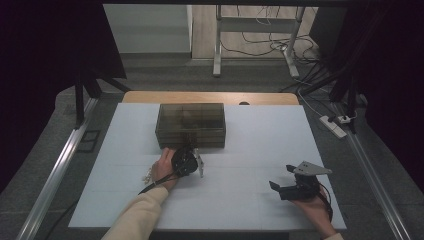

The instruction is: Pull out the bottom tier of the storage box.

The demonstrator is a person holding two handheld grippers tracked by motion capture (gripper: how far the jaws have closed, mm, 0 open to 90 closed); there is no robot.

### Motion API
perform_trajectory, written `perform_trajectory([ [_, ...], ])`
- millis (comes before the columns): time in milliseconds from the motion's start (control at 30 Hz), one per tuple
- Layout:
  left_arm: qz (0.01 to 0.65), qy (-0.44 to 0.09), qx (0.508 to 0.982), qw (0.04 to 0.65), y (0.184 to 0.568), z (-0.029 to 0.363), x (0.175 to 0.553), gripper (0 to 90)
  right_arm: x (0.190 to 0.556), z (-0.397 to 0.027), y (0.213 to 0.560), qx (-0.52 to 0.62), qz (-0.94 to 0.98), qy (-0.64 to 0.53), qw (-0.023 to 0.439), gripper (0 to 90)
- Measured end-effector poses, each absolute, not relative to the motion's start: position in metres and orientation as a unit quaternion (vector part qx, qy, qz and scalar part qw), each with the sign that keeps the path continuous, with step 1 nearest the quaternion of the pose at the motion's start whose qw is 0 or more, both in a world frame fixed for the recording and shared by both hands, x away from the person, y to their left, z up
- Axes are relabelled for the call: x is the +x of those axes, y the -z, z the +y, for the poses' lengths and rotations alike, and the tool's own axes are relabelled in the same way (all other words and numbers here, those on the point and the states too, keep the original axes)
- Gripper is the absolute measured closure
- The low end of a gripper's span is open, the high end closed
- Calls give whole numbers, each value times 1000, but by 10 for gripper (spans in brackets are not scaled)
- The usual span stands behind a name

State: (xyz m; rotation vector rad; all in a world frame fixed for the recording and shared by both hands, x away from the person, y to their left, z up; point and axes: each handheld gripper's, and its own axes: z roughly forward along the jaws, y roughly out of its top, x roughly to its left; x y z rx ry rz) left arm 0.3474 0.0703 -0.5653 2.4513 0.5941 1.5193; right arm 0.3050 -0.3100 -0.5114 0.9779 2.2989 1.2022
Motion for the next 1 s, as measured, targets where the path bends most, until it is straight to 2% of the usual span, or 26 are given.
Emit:
perform_trajectory([
  [300, 186, -521, 829, 88, 567, 70, 346, 784, 305, -310, 512, 346, 815, -427, 183, 74],
  [1000, 178, -524, 828, 90, 568, 72, 346, 773, 305, -311, 511, 347, 813, -429, 183, 74],
])
